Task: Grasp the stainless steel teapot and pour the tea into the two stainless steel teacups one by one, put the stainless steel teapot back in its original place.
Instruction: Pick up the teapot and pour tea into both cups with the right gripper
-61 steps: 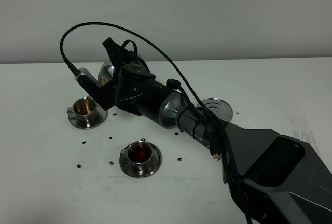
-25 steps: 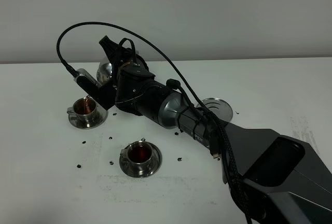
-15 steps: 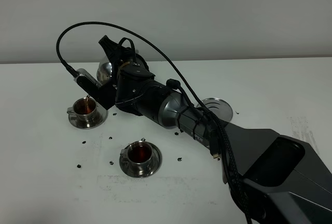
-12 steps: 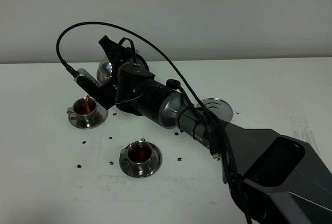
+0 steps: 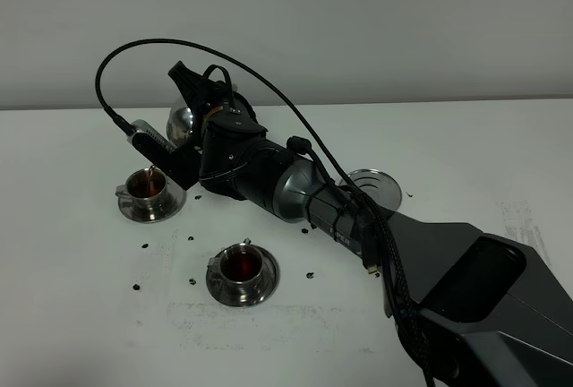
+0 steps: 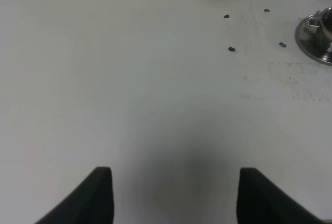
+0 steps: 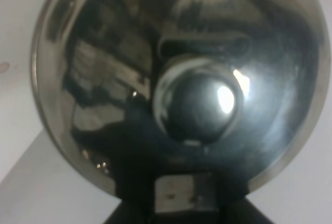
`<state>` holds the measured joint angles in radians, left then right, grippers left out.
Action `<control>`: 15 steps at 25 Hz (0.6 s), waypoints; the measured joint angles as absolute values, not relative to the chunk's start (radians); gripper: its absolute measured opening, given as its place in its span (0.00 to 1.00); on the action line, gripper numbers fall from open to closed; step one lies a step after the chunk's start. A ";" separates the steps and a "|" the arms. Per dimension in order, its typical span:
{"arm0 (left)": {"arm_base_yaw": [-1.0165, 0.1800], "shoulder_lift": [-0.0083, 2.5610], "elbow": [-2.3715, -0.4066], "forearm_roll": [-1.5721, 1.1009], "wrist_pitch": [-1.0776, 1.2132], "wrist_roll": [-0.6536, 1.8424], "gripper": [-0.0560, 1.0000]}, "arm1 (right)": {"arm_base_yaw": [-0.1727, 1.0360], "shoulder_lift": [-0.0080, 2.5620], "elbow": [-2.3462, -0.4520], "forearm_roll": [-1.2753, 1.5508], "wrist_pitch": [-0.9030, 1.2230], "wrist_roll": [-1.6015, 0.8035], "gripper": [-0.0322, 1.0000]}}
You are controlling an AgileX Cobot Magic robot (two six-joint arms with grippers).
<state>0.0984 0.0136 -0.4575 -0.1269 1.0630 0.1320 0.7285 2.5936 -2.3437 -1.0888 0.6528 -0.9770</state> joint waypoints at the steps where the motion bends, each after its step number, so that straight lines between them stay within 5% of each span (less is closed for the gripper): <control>1: 0.098 0.014 -0.457 -0.127 1.063 0.132 0.56 | 0.729 2.594 -2.344 -1.089 0.653 -0.978 0.20; 15: 0.098 0.014 -0.457 -0.127 1.063 0.133 0.56 | 0.729 2.594 -2.344 -1.113 0.652 -0.984 0.20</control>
<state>0.0984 0.0136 -0.4575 -0.1269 1.0630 0.1330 0.7285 2.5936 -2.3437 -1.1134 0.6519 -0.9841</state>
